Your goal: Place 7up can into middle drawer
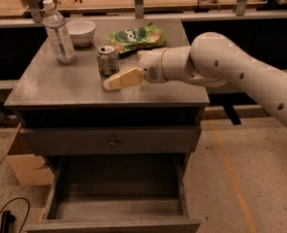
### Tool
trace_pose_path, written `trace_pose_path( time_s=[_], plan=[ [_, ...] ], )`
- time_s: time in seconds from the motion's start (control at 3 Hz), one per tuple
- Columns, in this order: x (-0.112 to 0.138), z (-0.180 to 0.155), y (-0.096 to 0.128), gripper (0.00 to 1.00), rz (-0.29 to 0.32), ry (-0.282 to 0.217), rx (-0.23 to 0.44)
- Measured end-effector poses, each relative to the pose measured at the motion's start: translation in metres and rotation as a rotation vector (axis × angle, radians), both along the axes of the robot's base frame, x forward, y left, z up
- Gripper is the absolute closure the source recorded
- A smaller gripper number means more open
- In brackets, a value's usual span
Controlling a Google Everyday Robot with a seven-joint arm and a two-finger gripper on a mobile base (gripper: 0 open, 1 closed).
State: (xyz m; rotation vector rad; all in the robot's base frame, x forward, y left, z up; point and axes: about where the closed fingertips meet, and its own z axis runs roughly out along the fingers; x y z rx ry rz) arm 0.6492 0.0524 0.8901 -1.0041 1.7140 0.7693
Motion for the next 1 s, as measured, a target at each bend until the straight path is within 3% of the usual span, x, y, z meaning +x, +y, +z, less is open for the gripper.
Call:
trace_pose_path(
  time_s=[0.67, 1.0],
  plan=[
    [0.033, 0.001, 0.027, 0.35, 0.041, -0.084, -0.002],
    [0.038, 0.001, 0.025, 0.58, 0.048, -0.090, -0.011]
  ],
)
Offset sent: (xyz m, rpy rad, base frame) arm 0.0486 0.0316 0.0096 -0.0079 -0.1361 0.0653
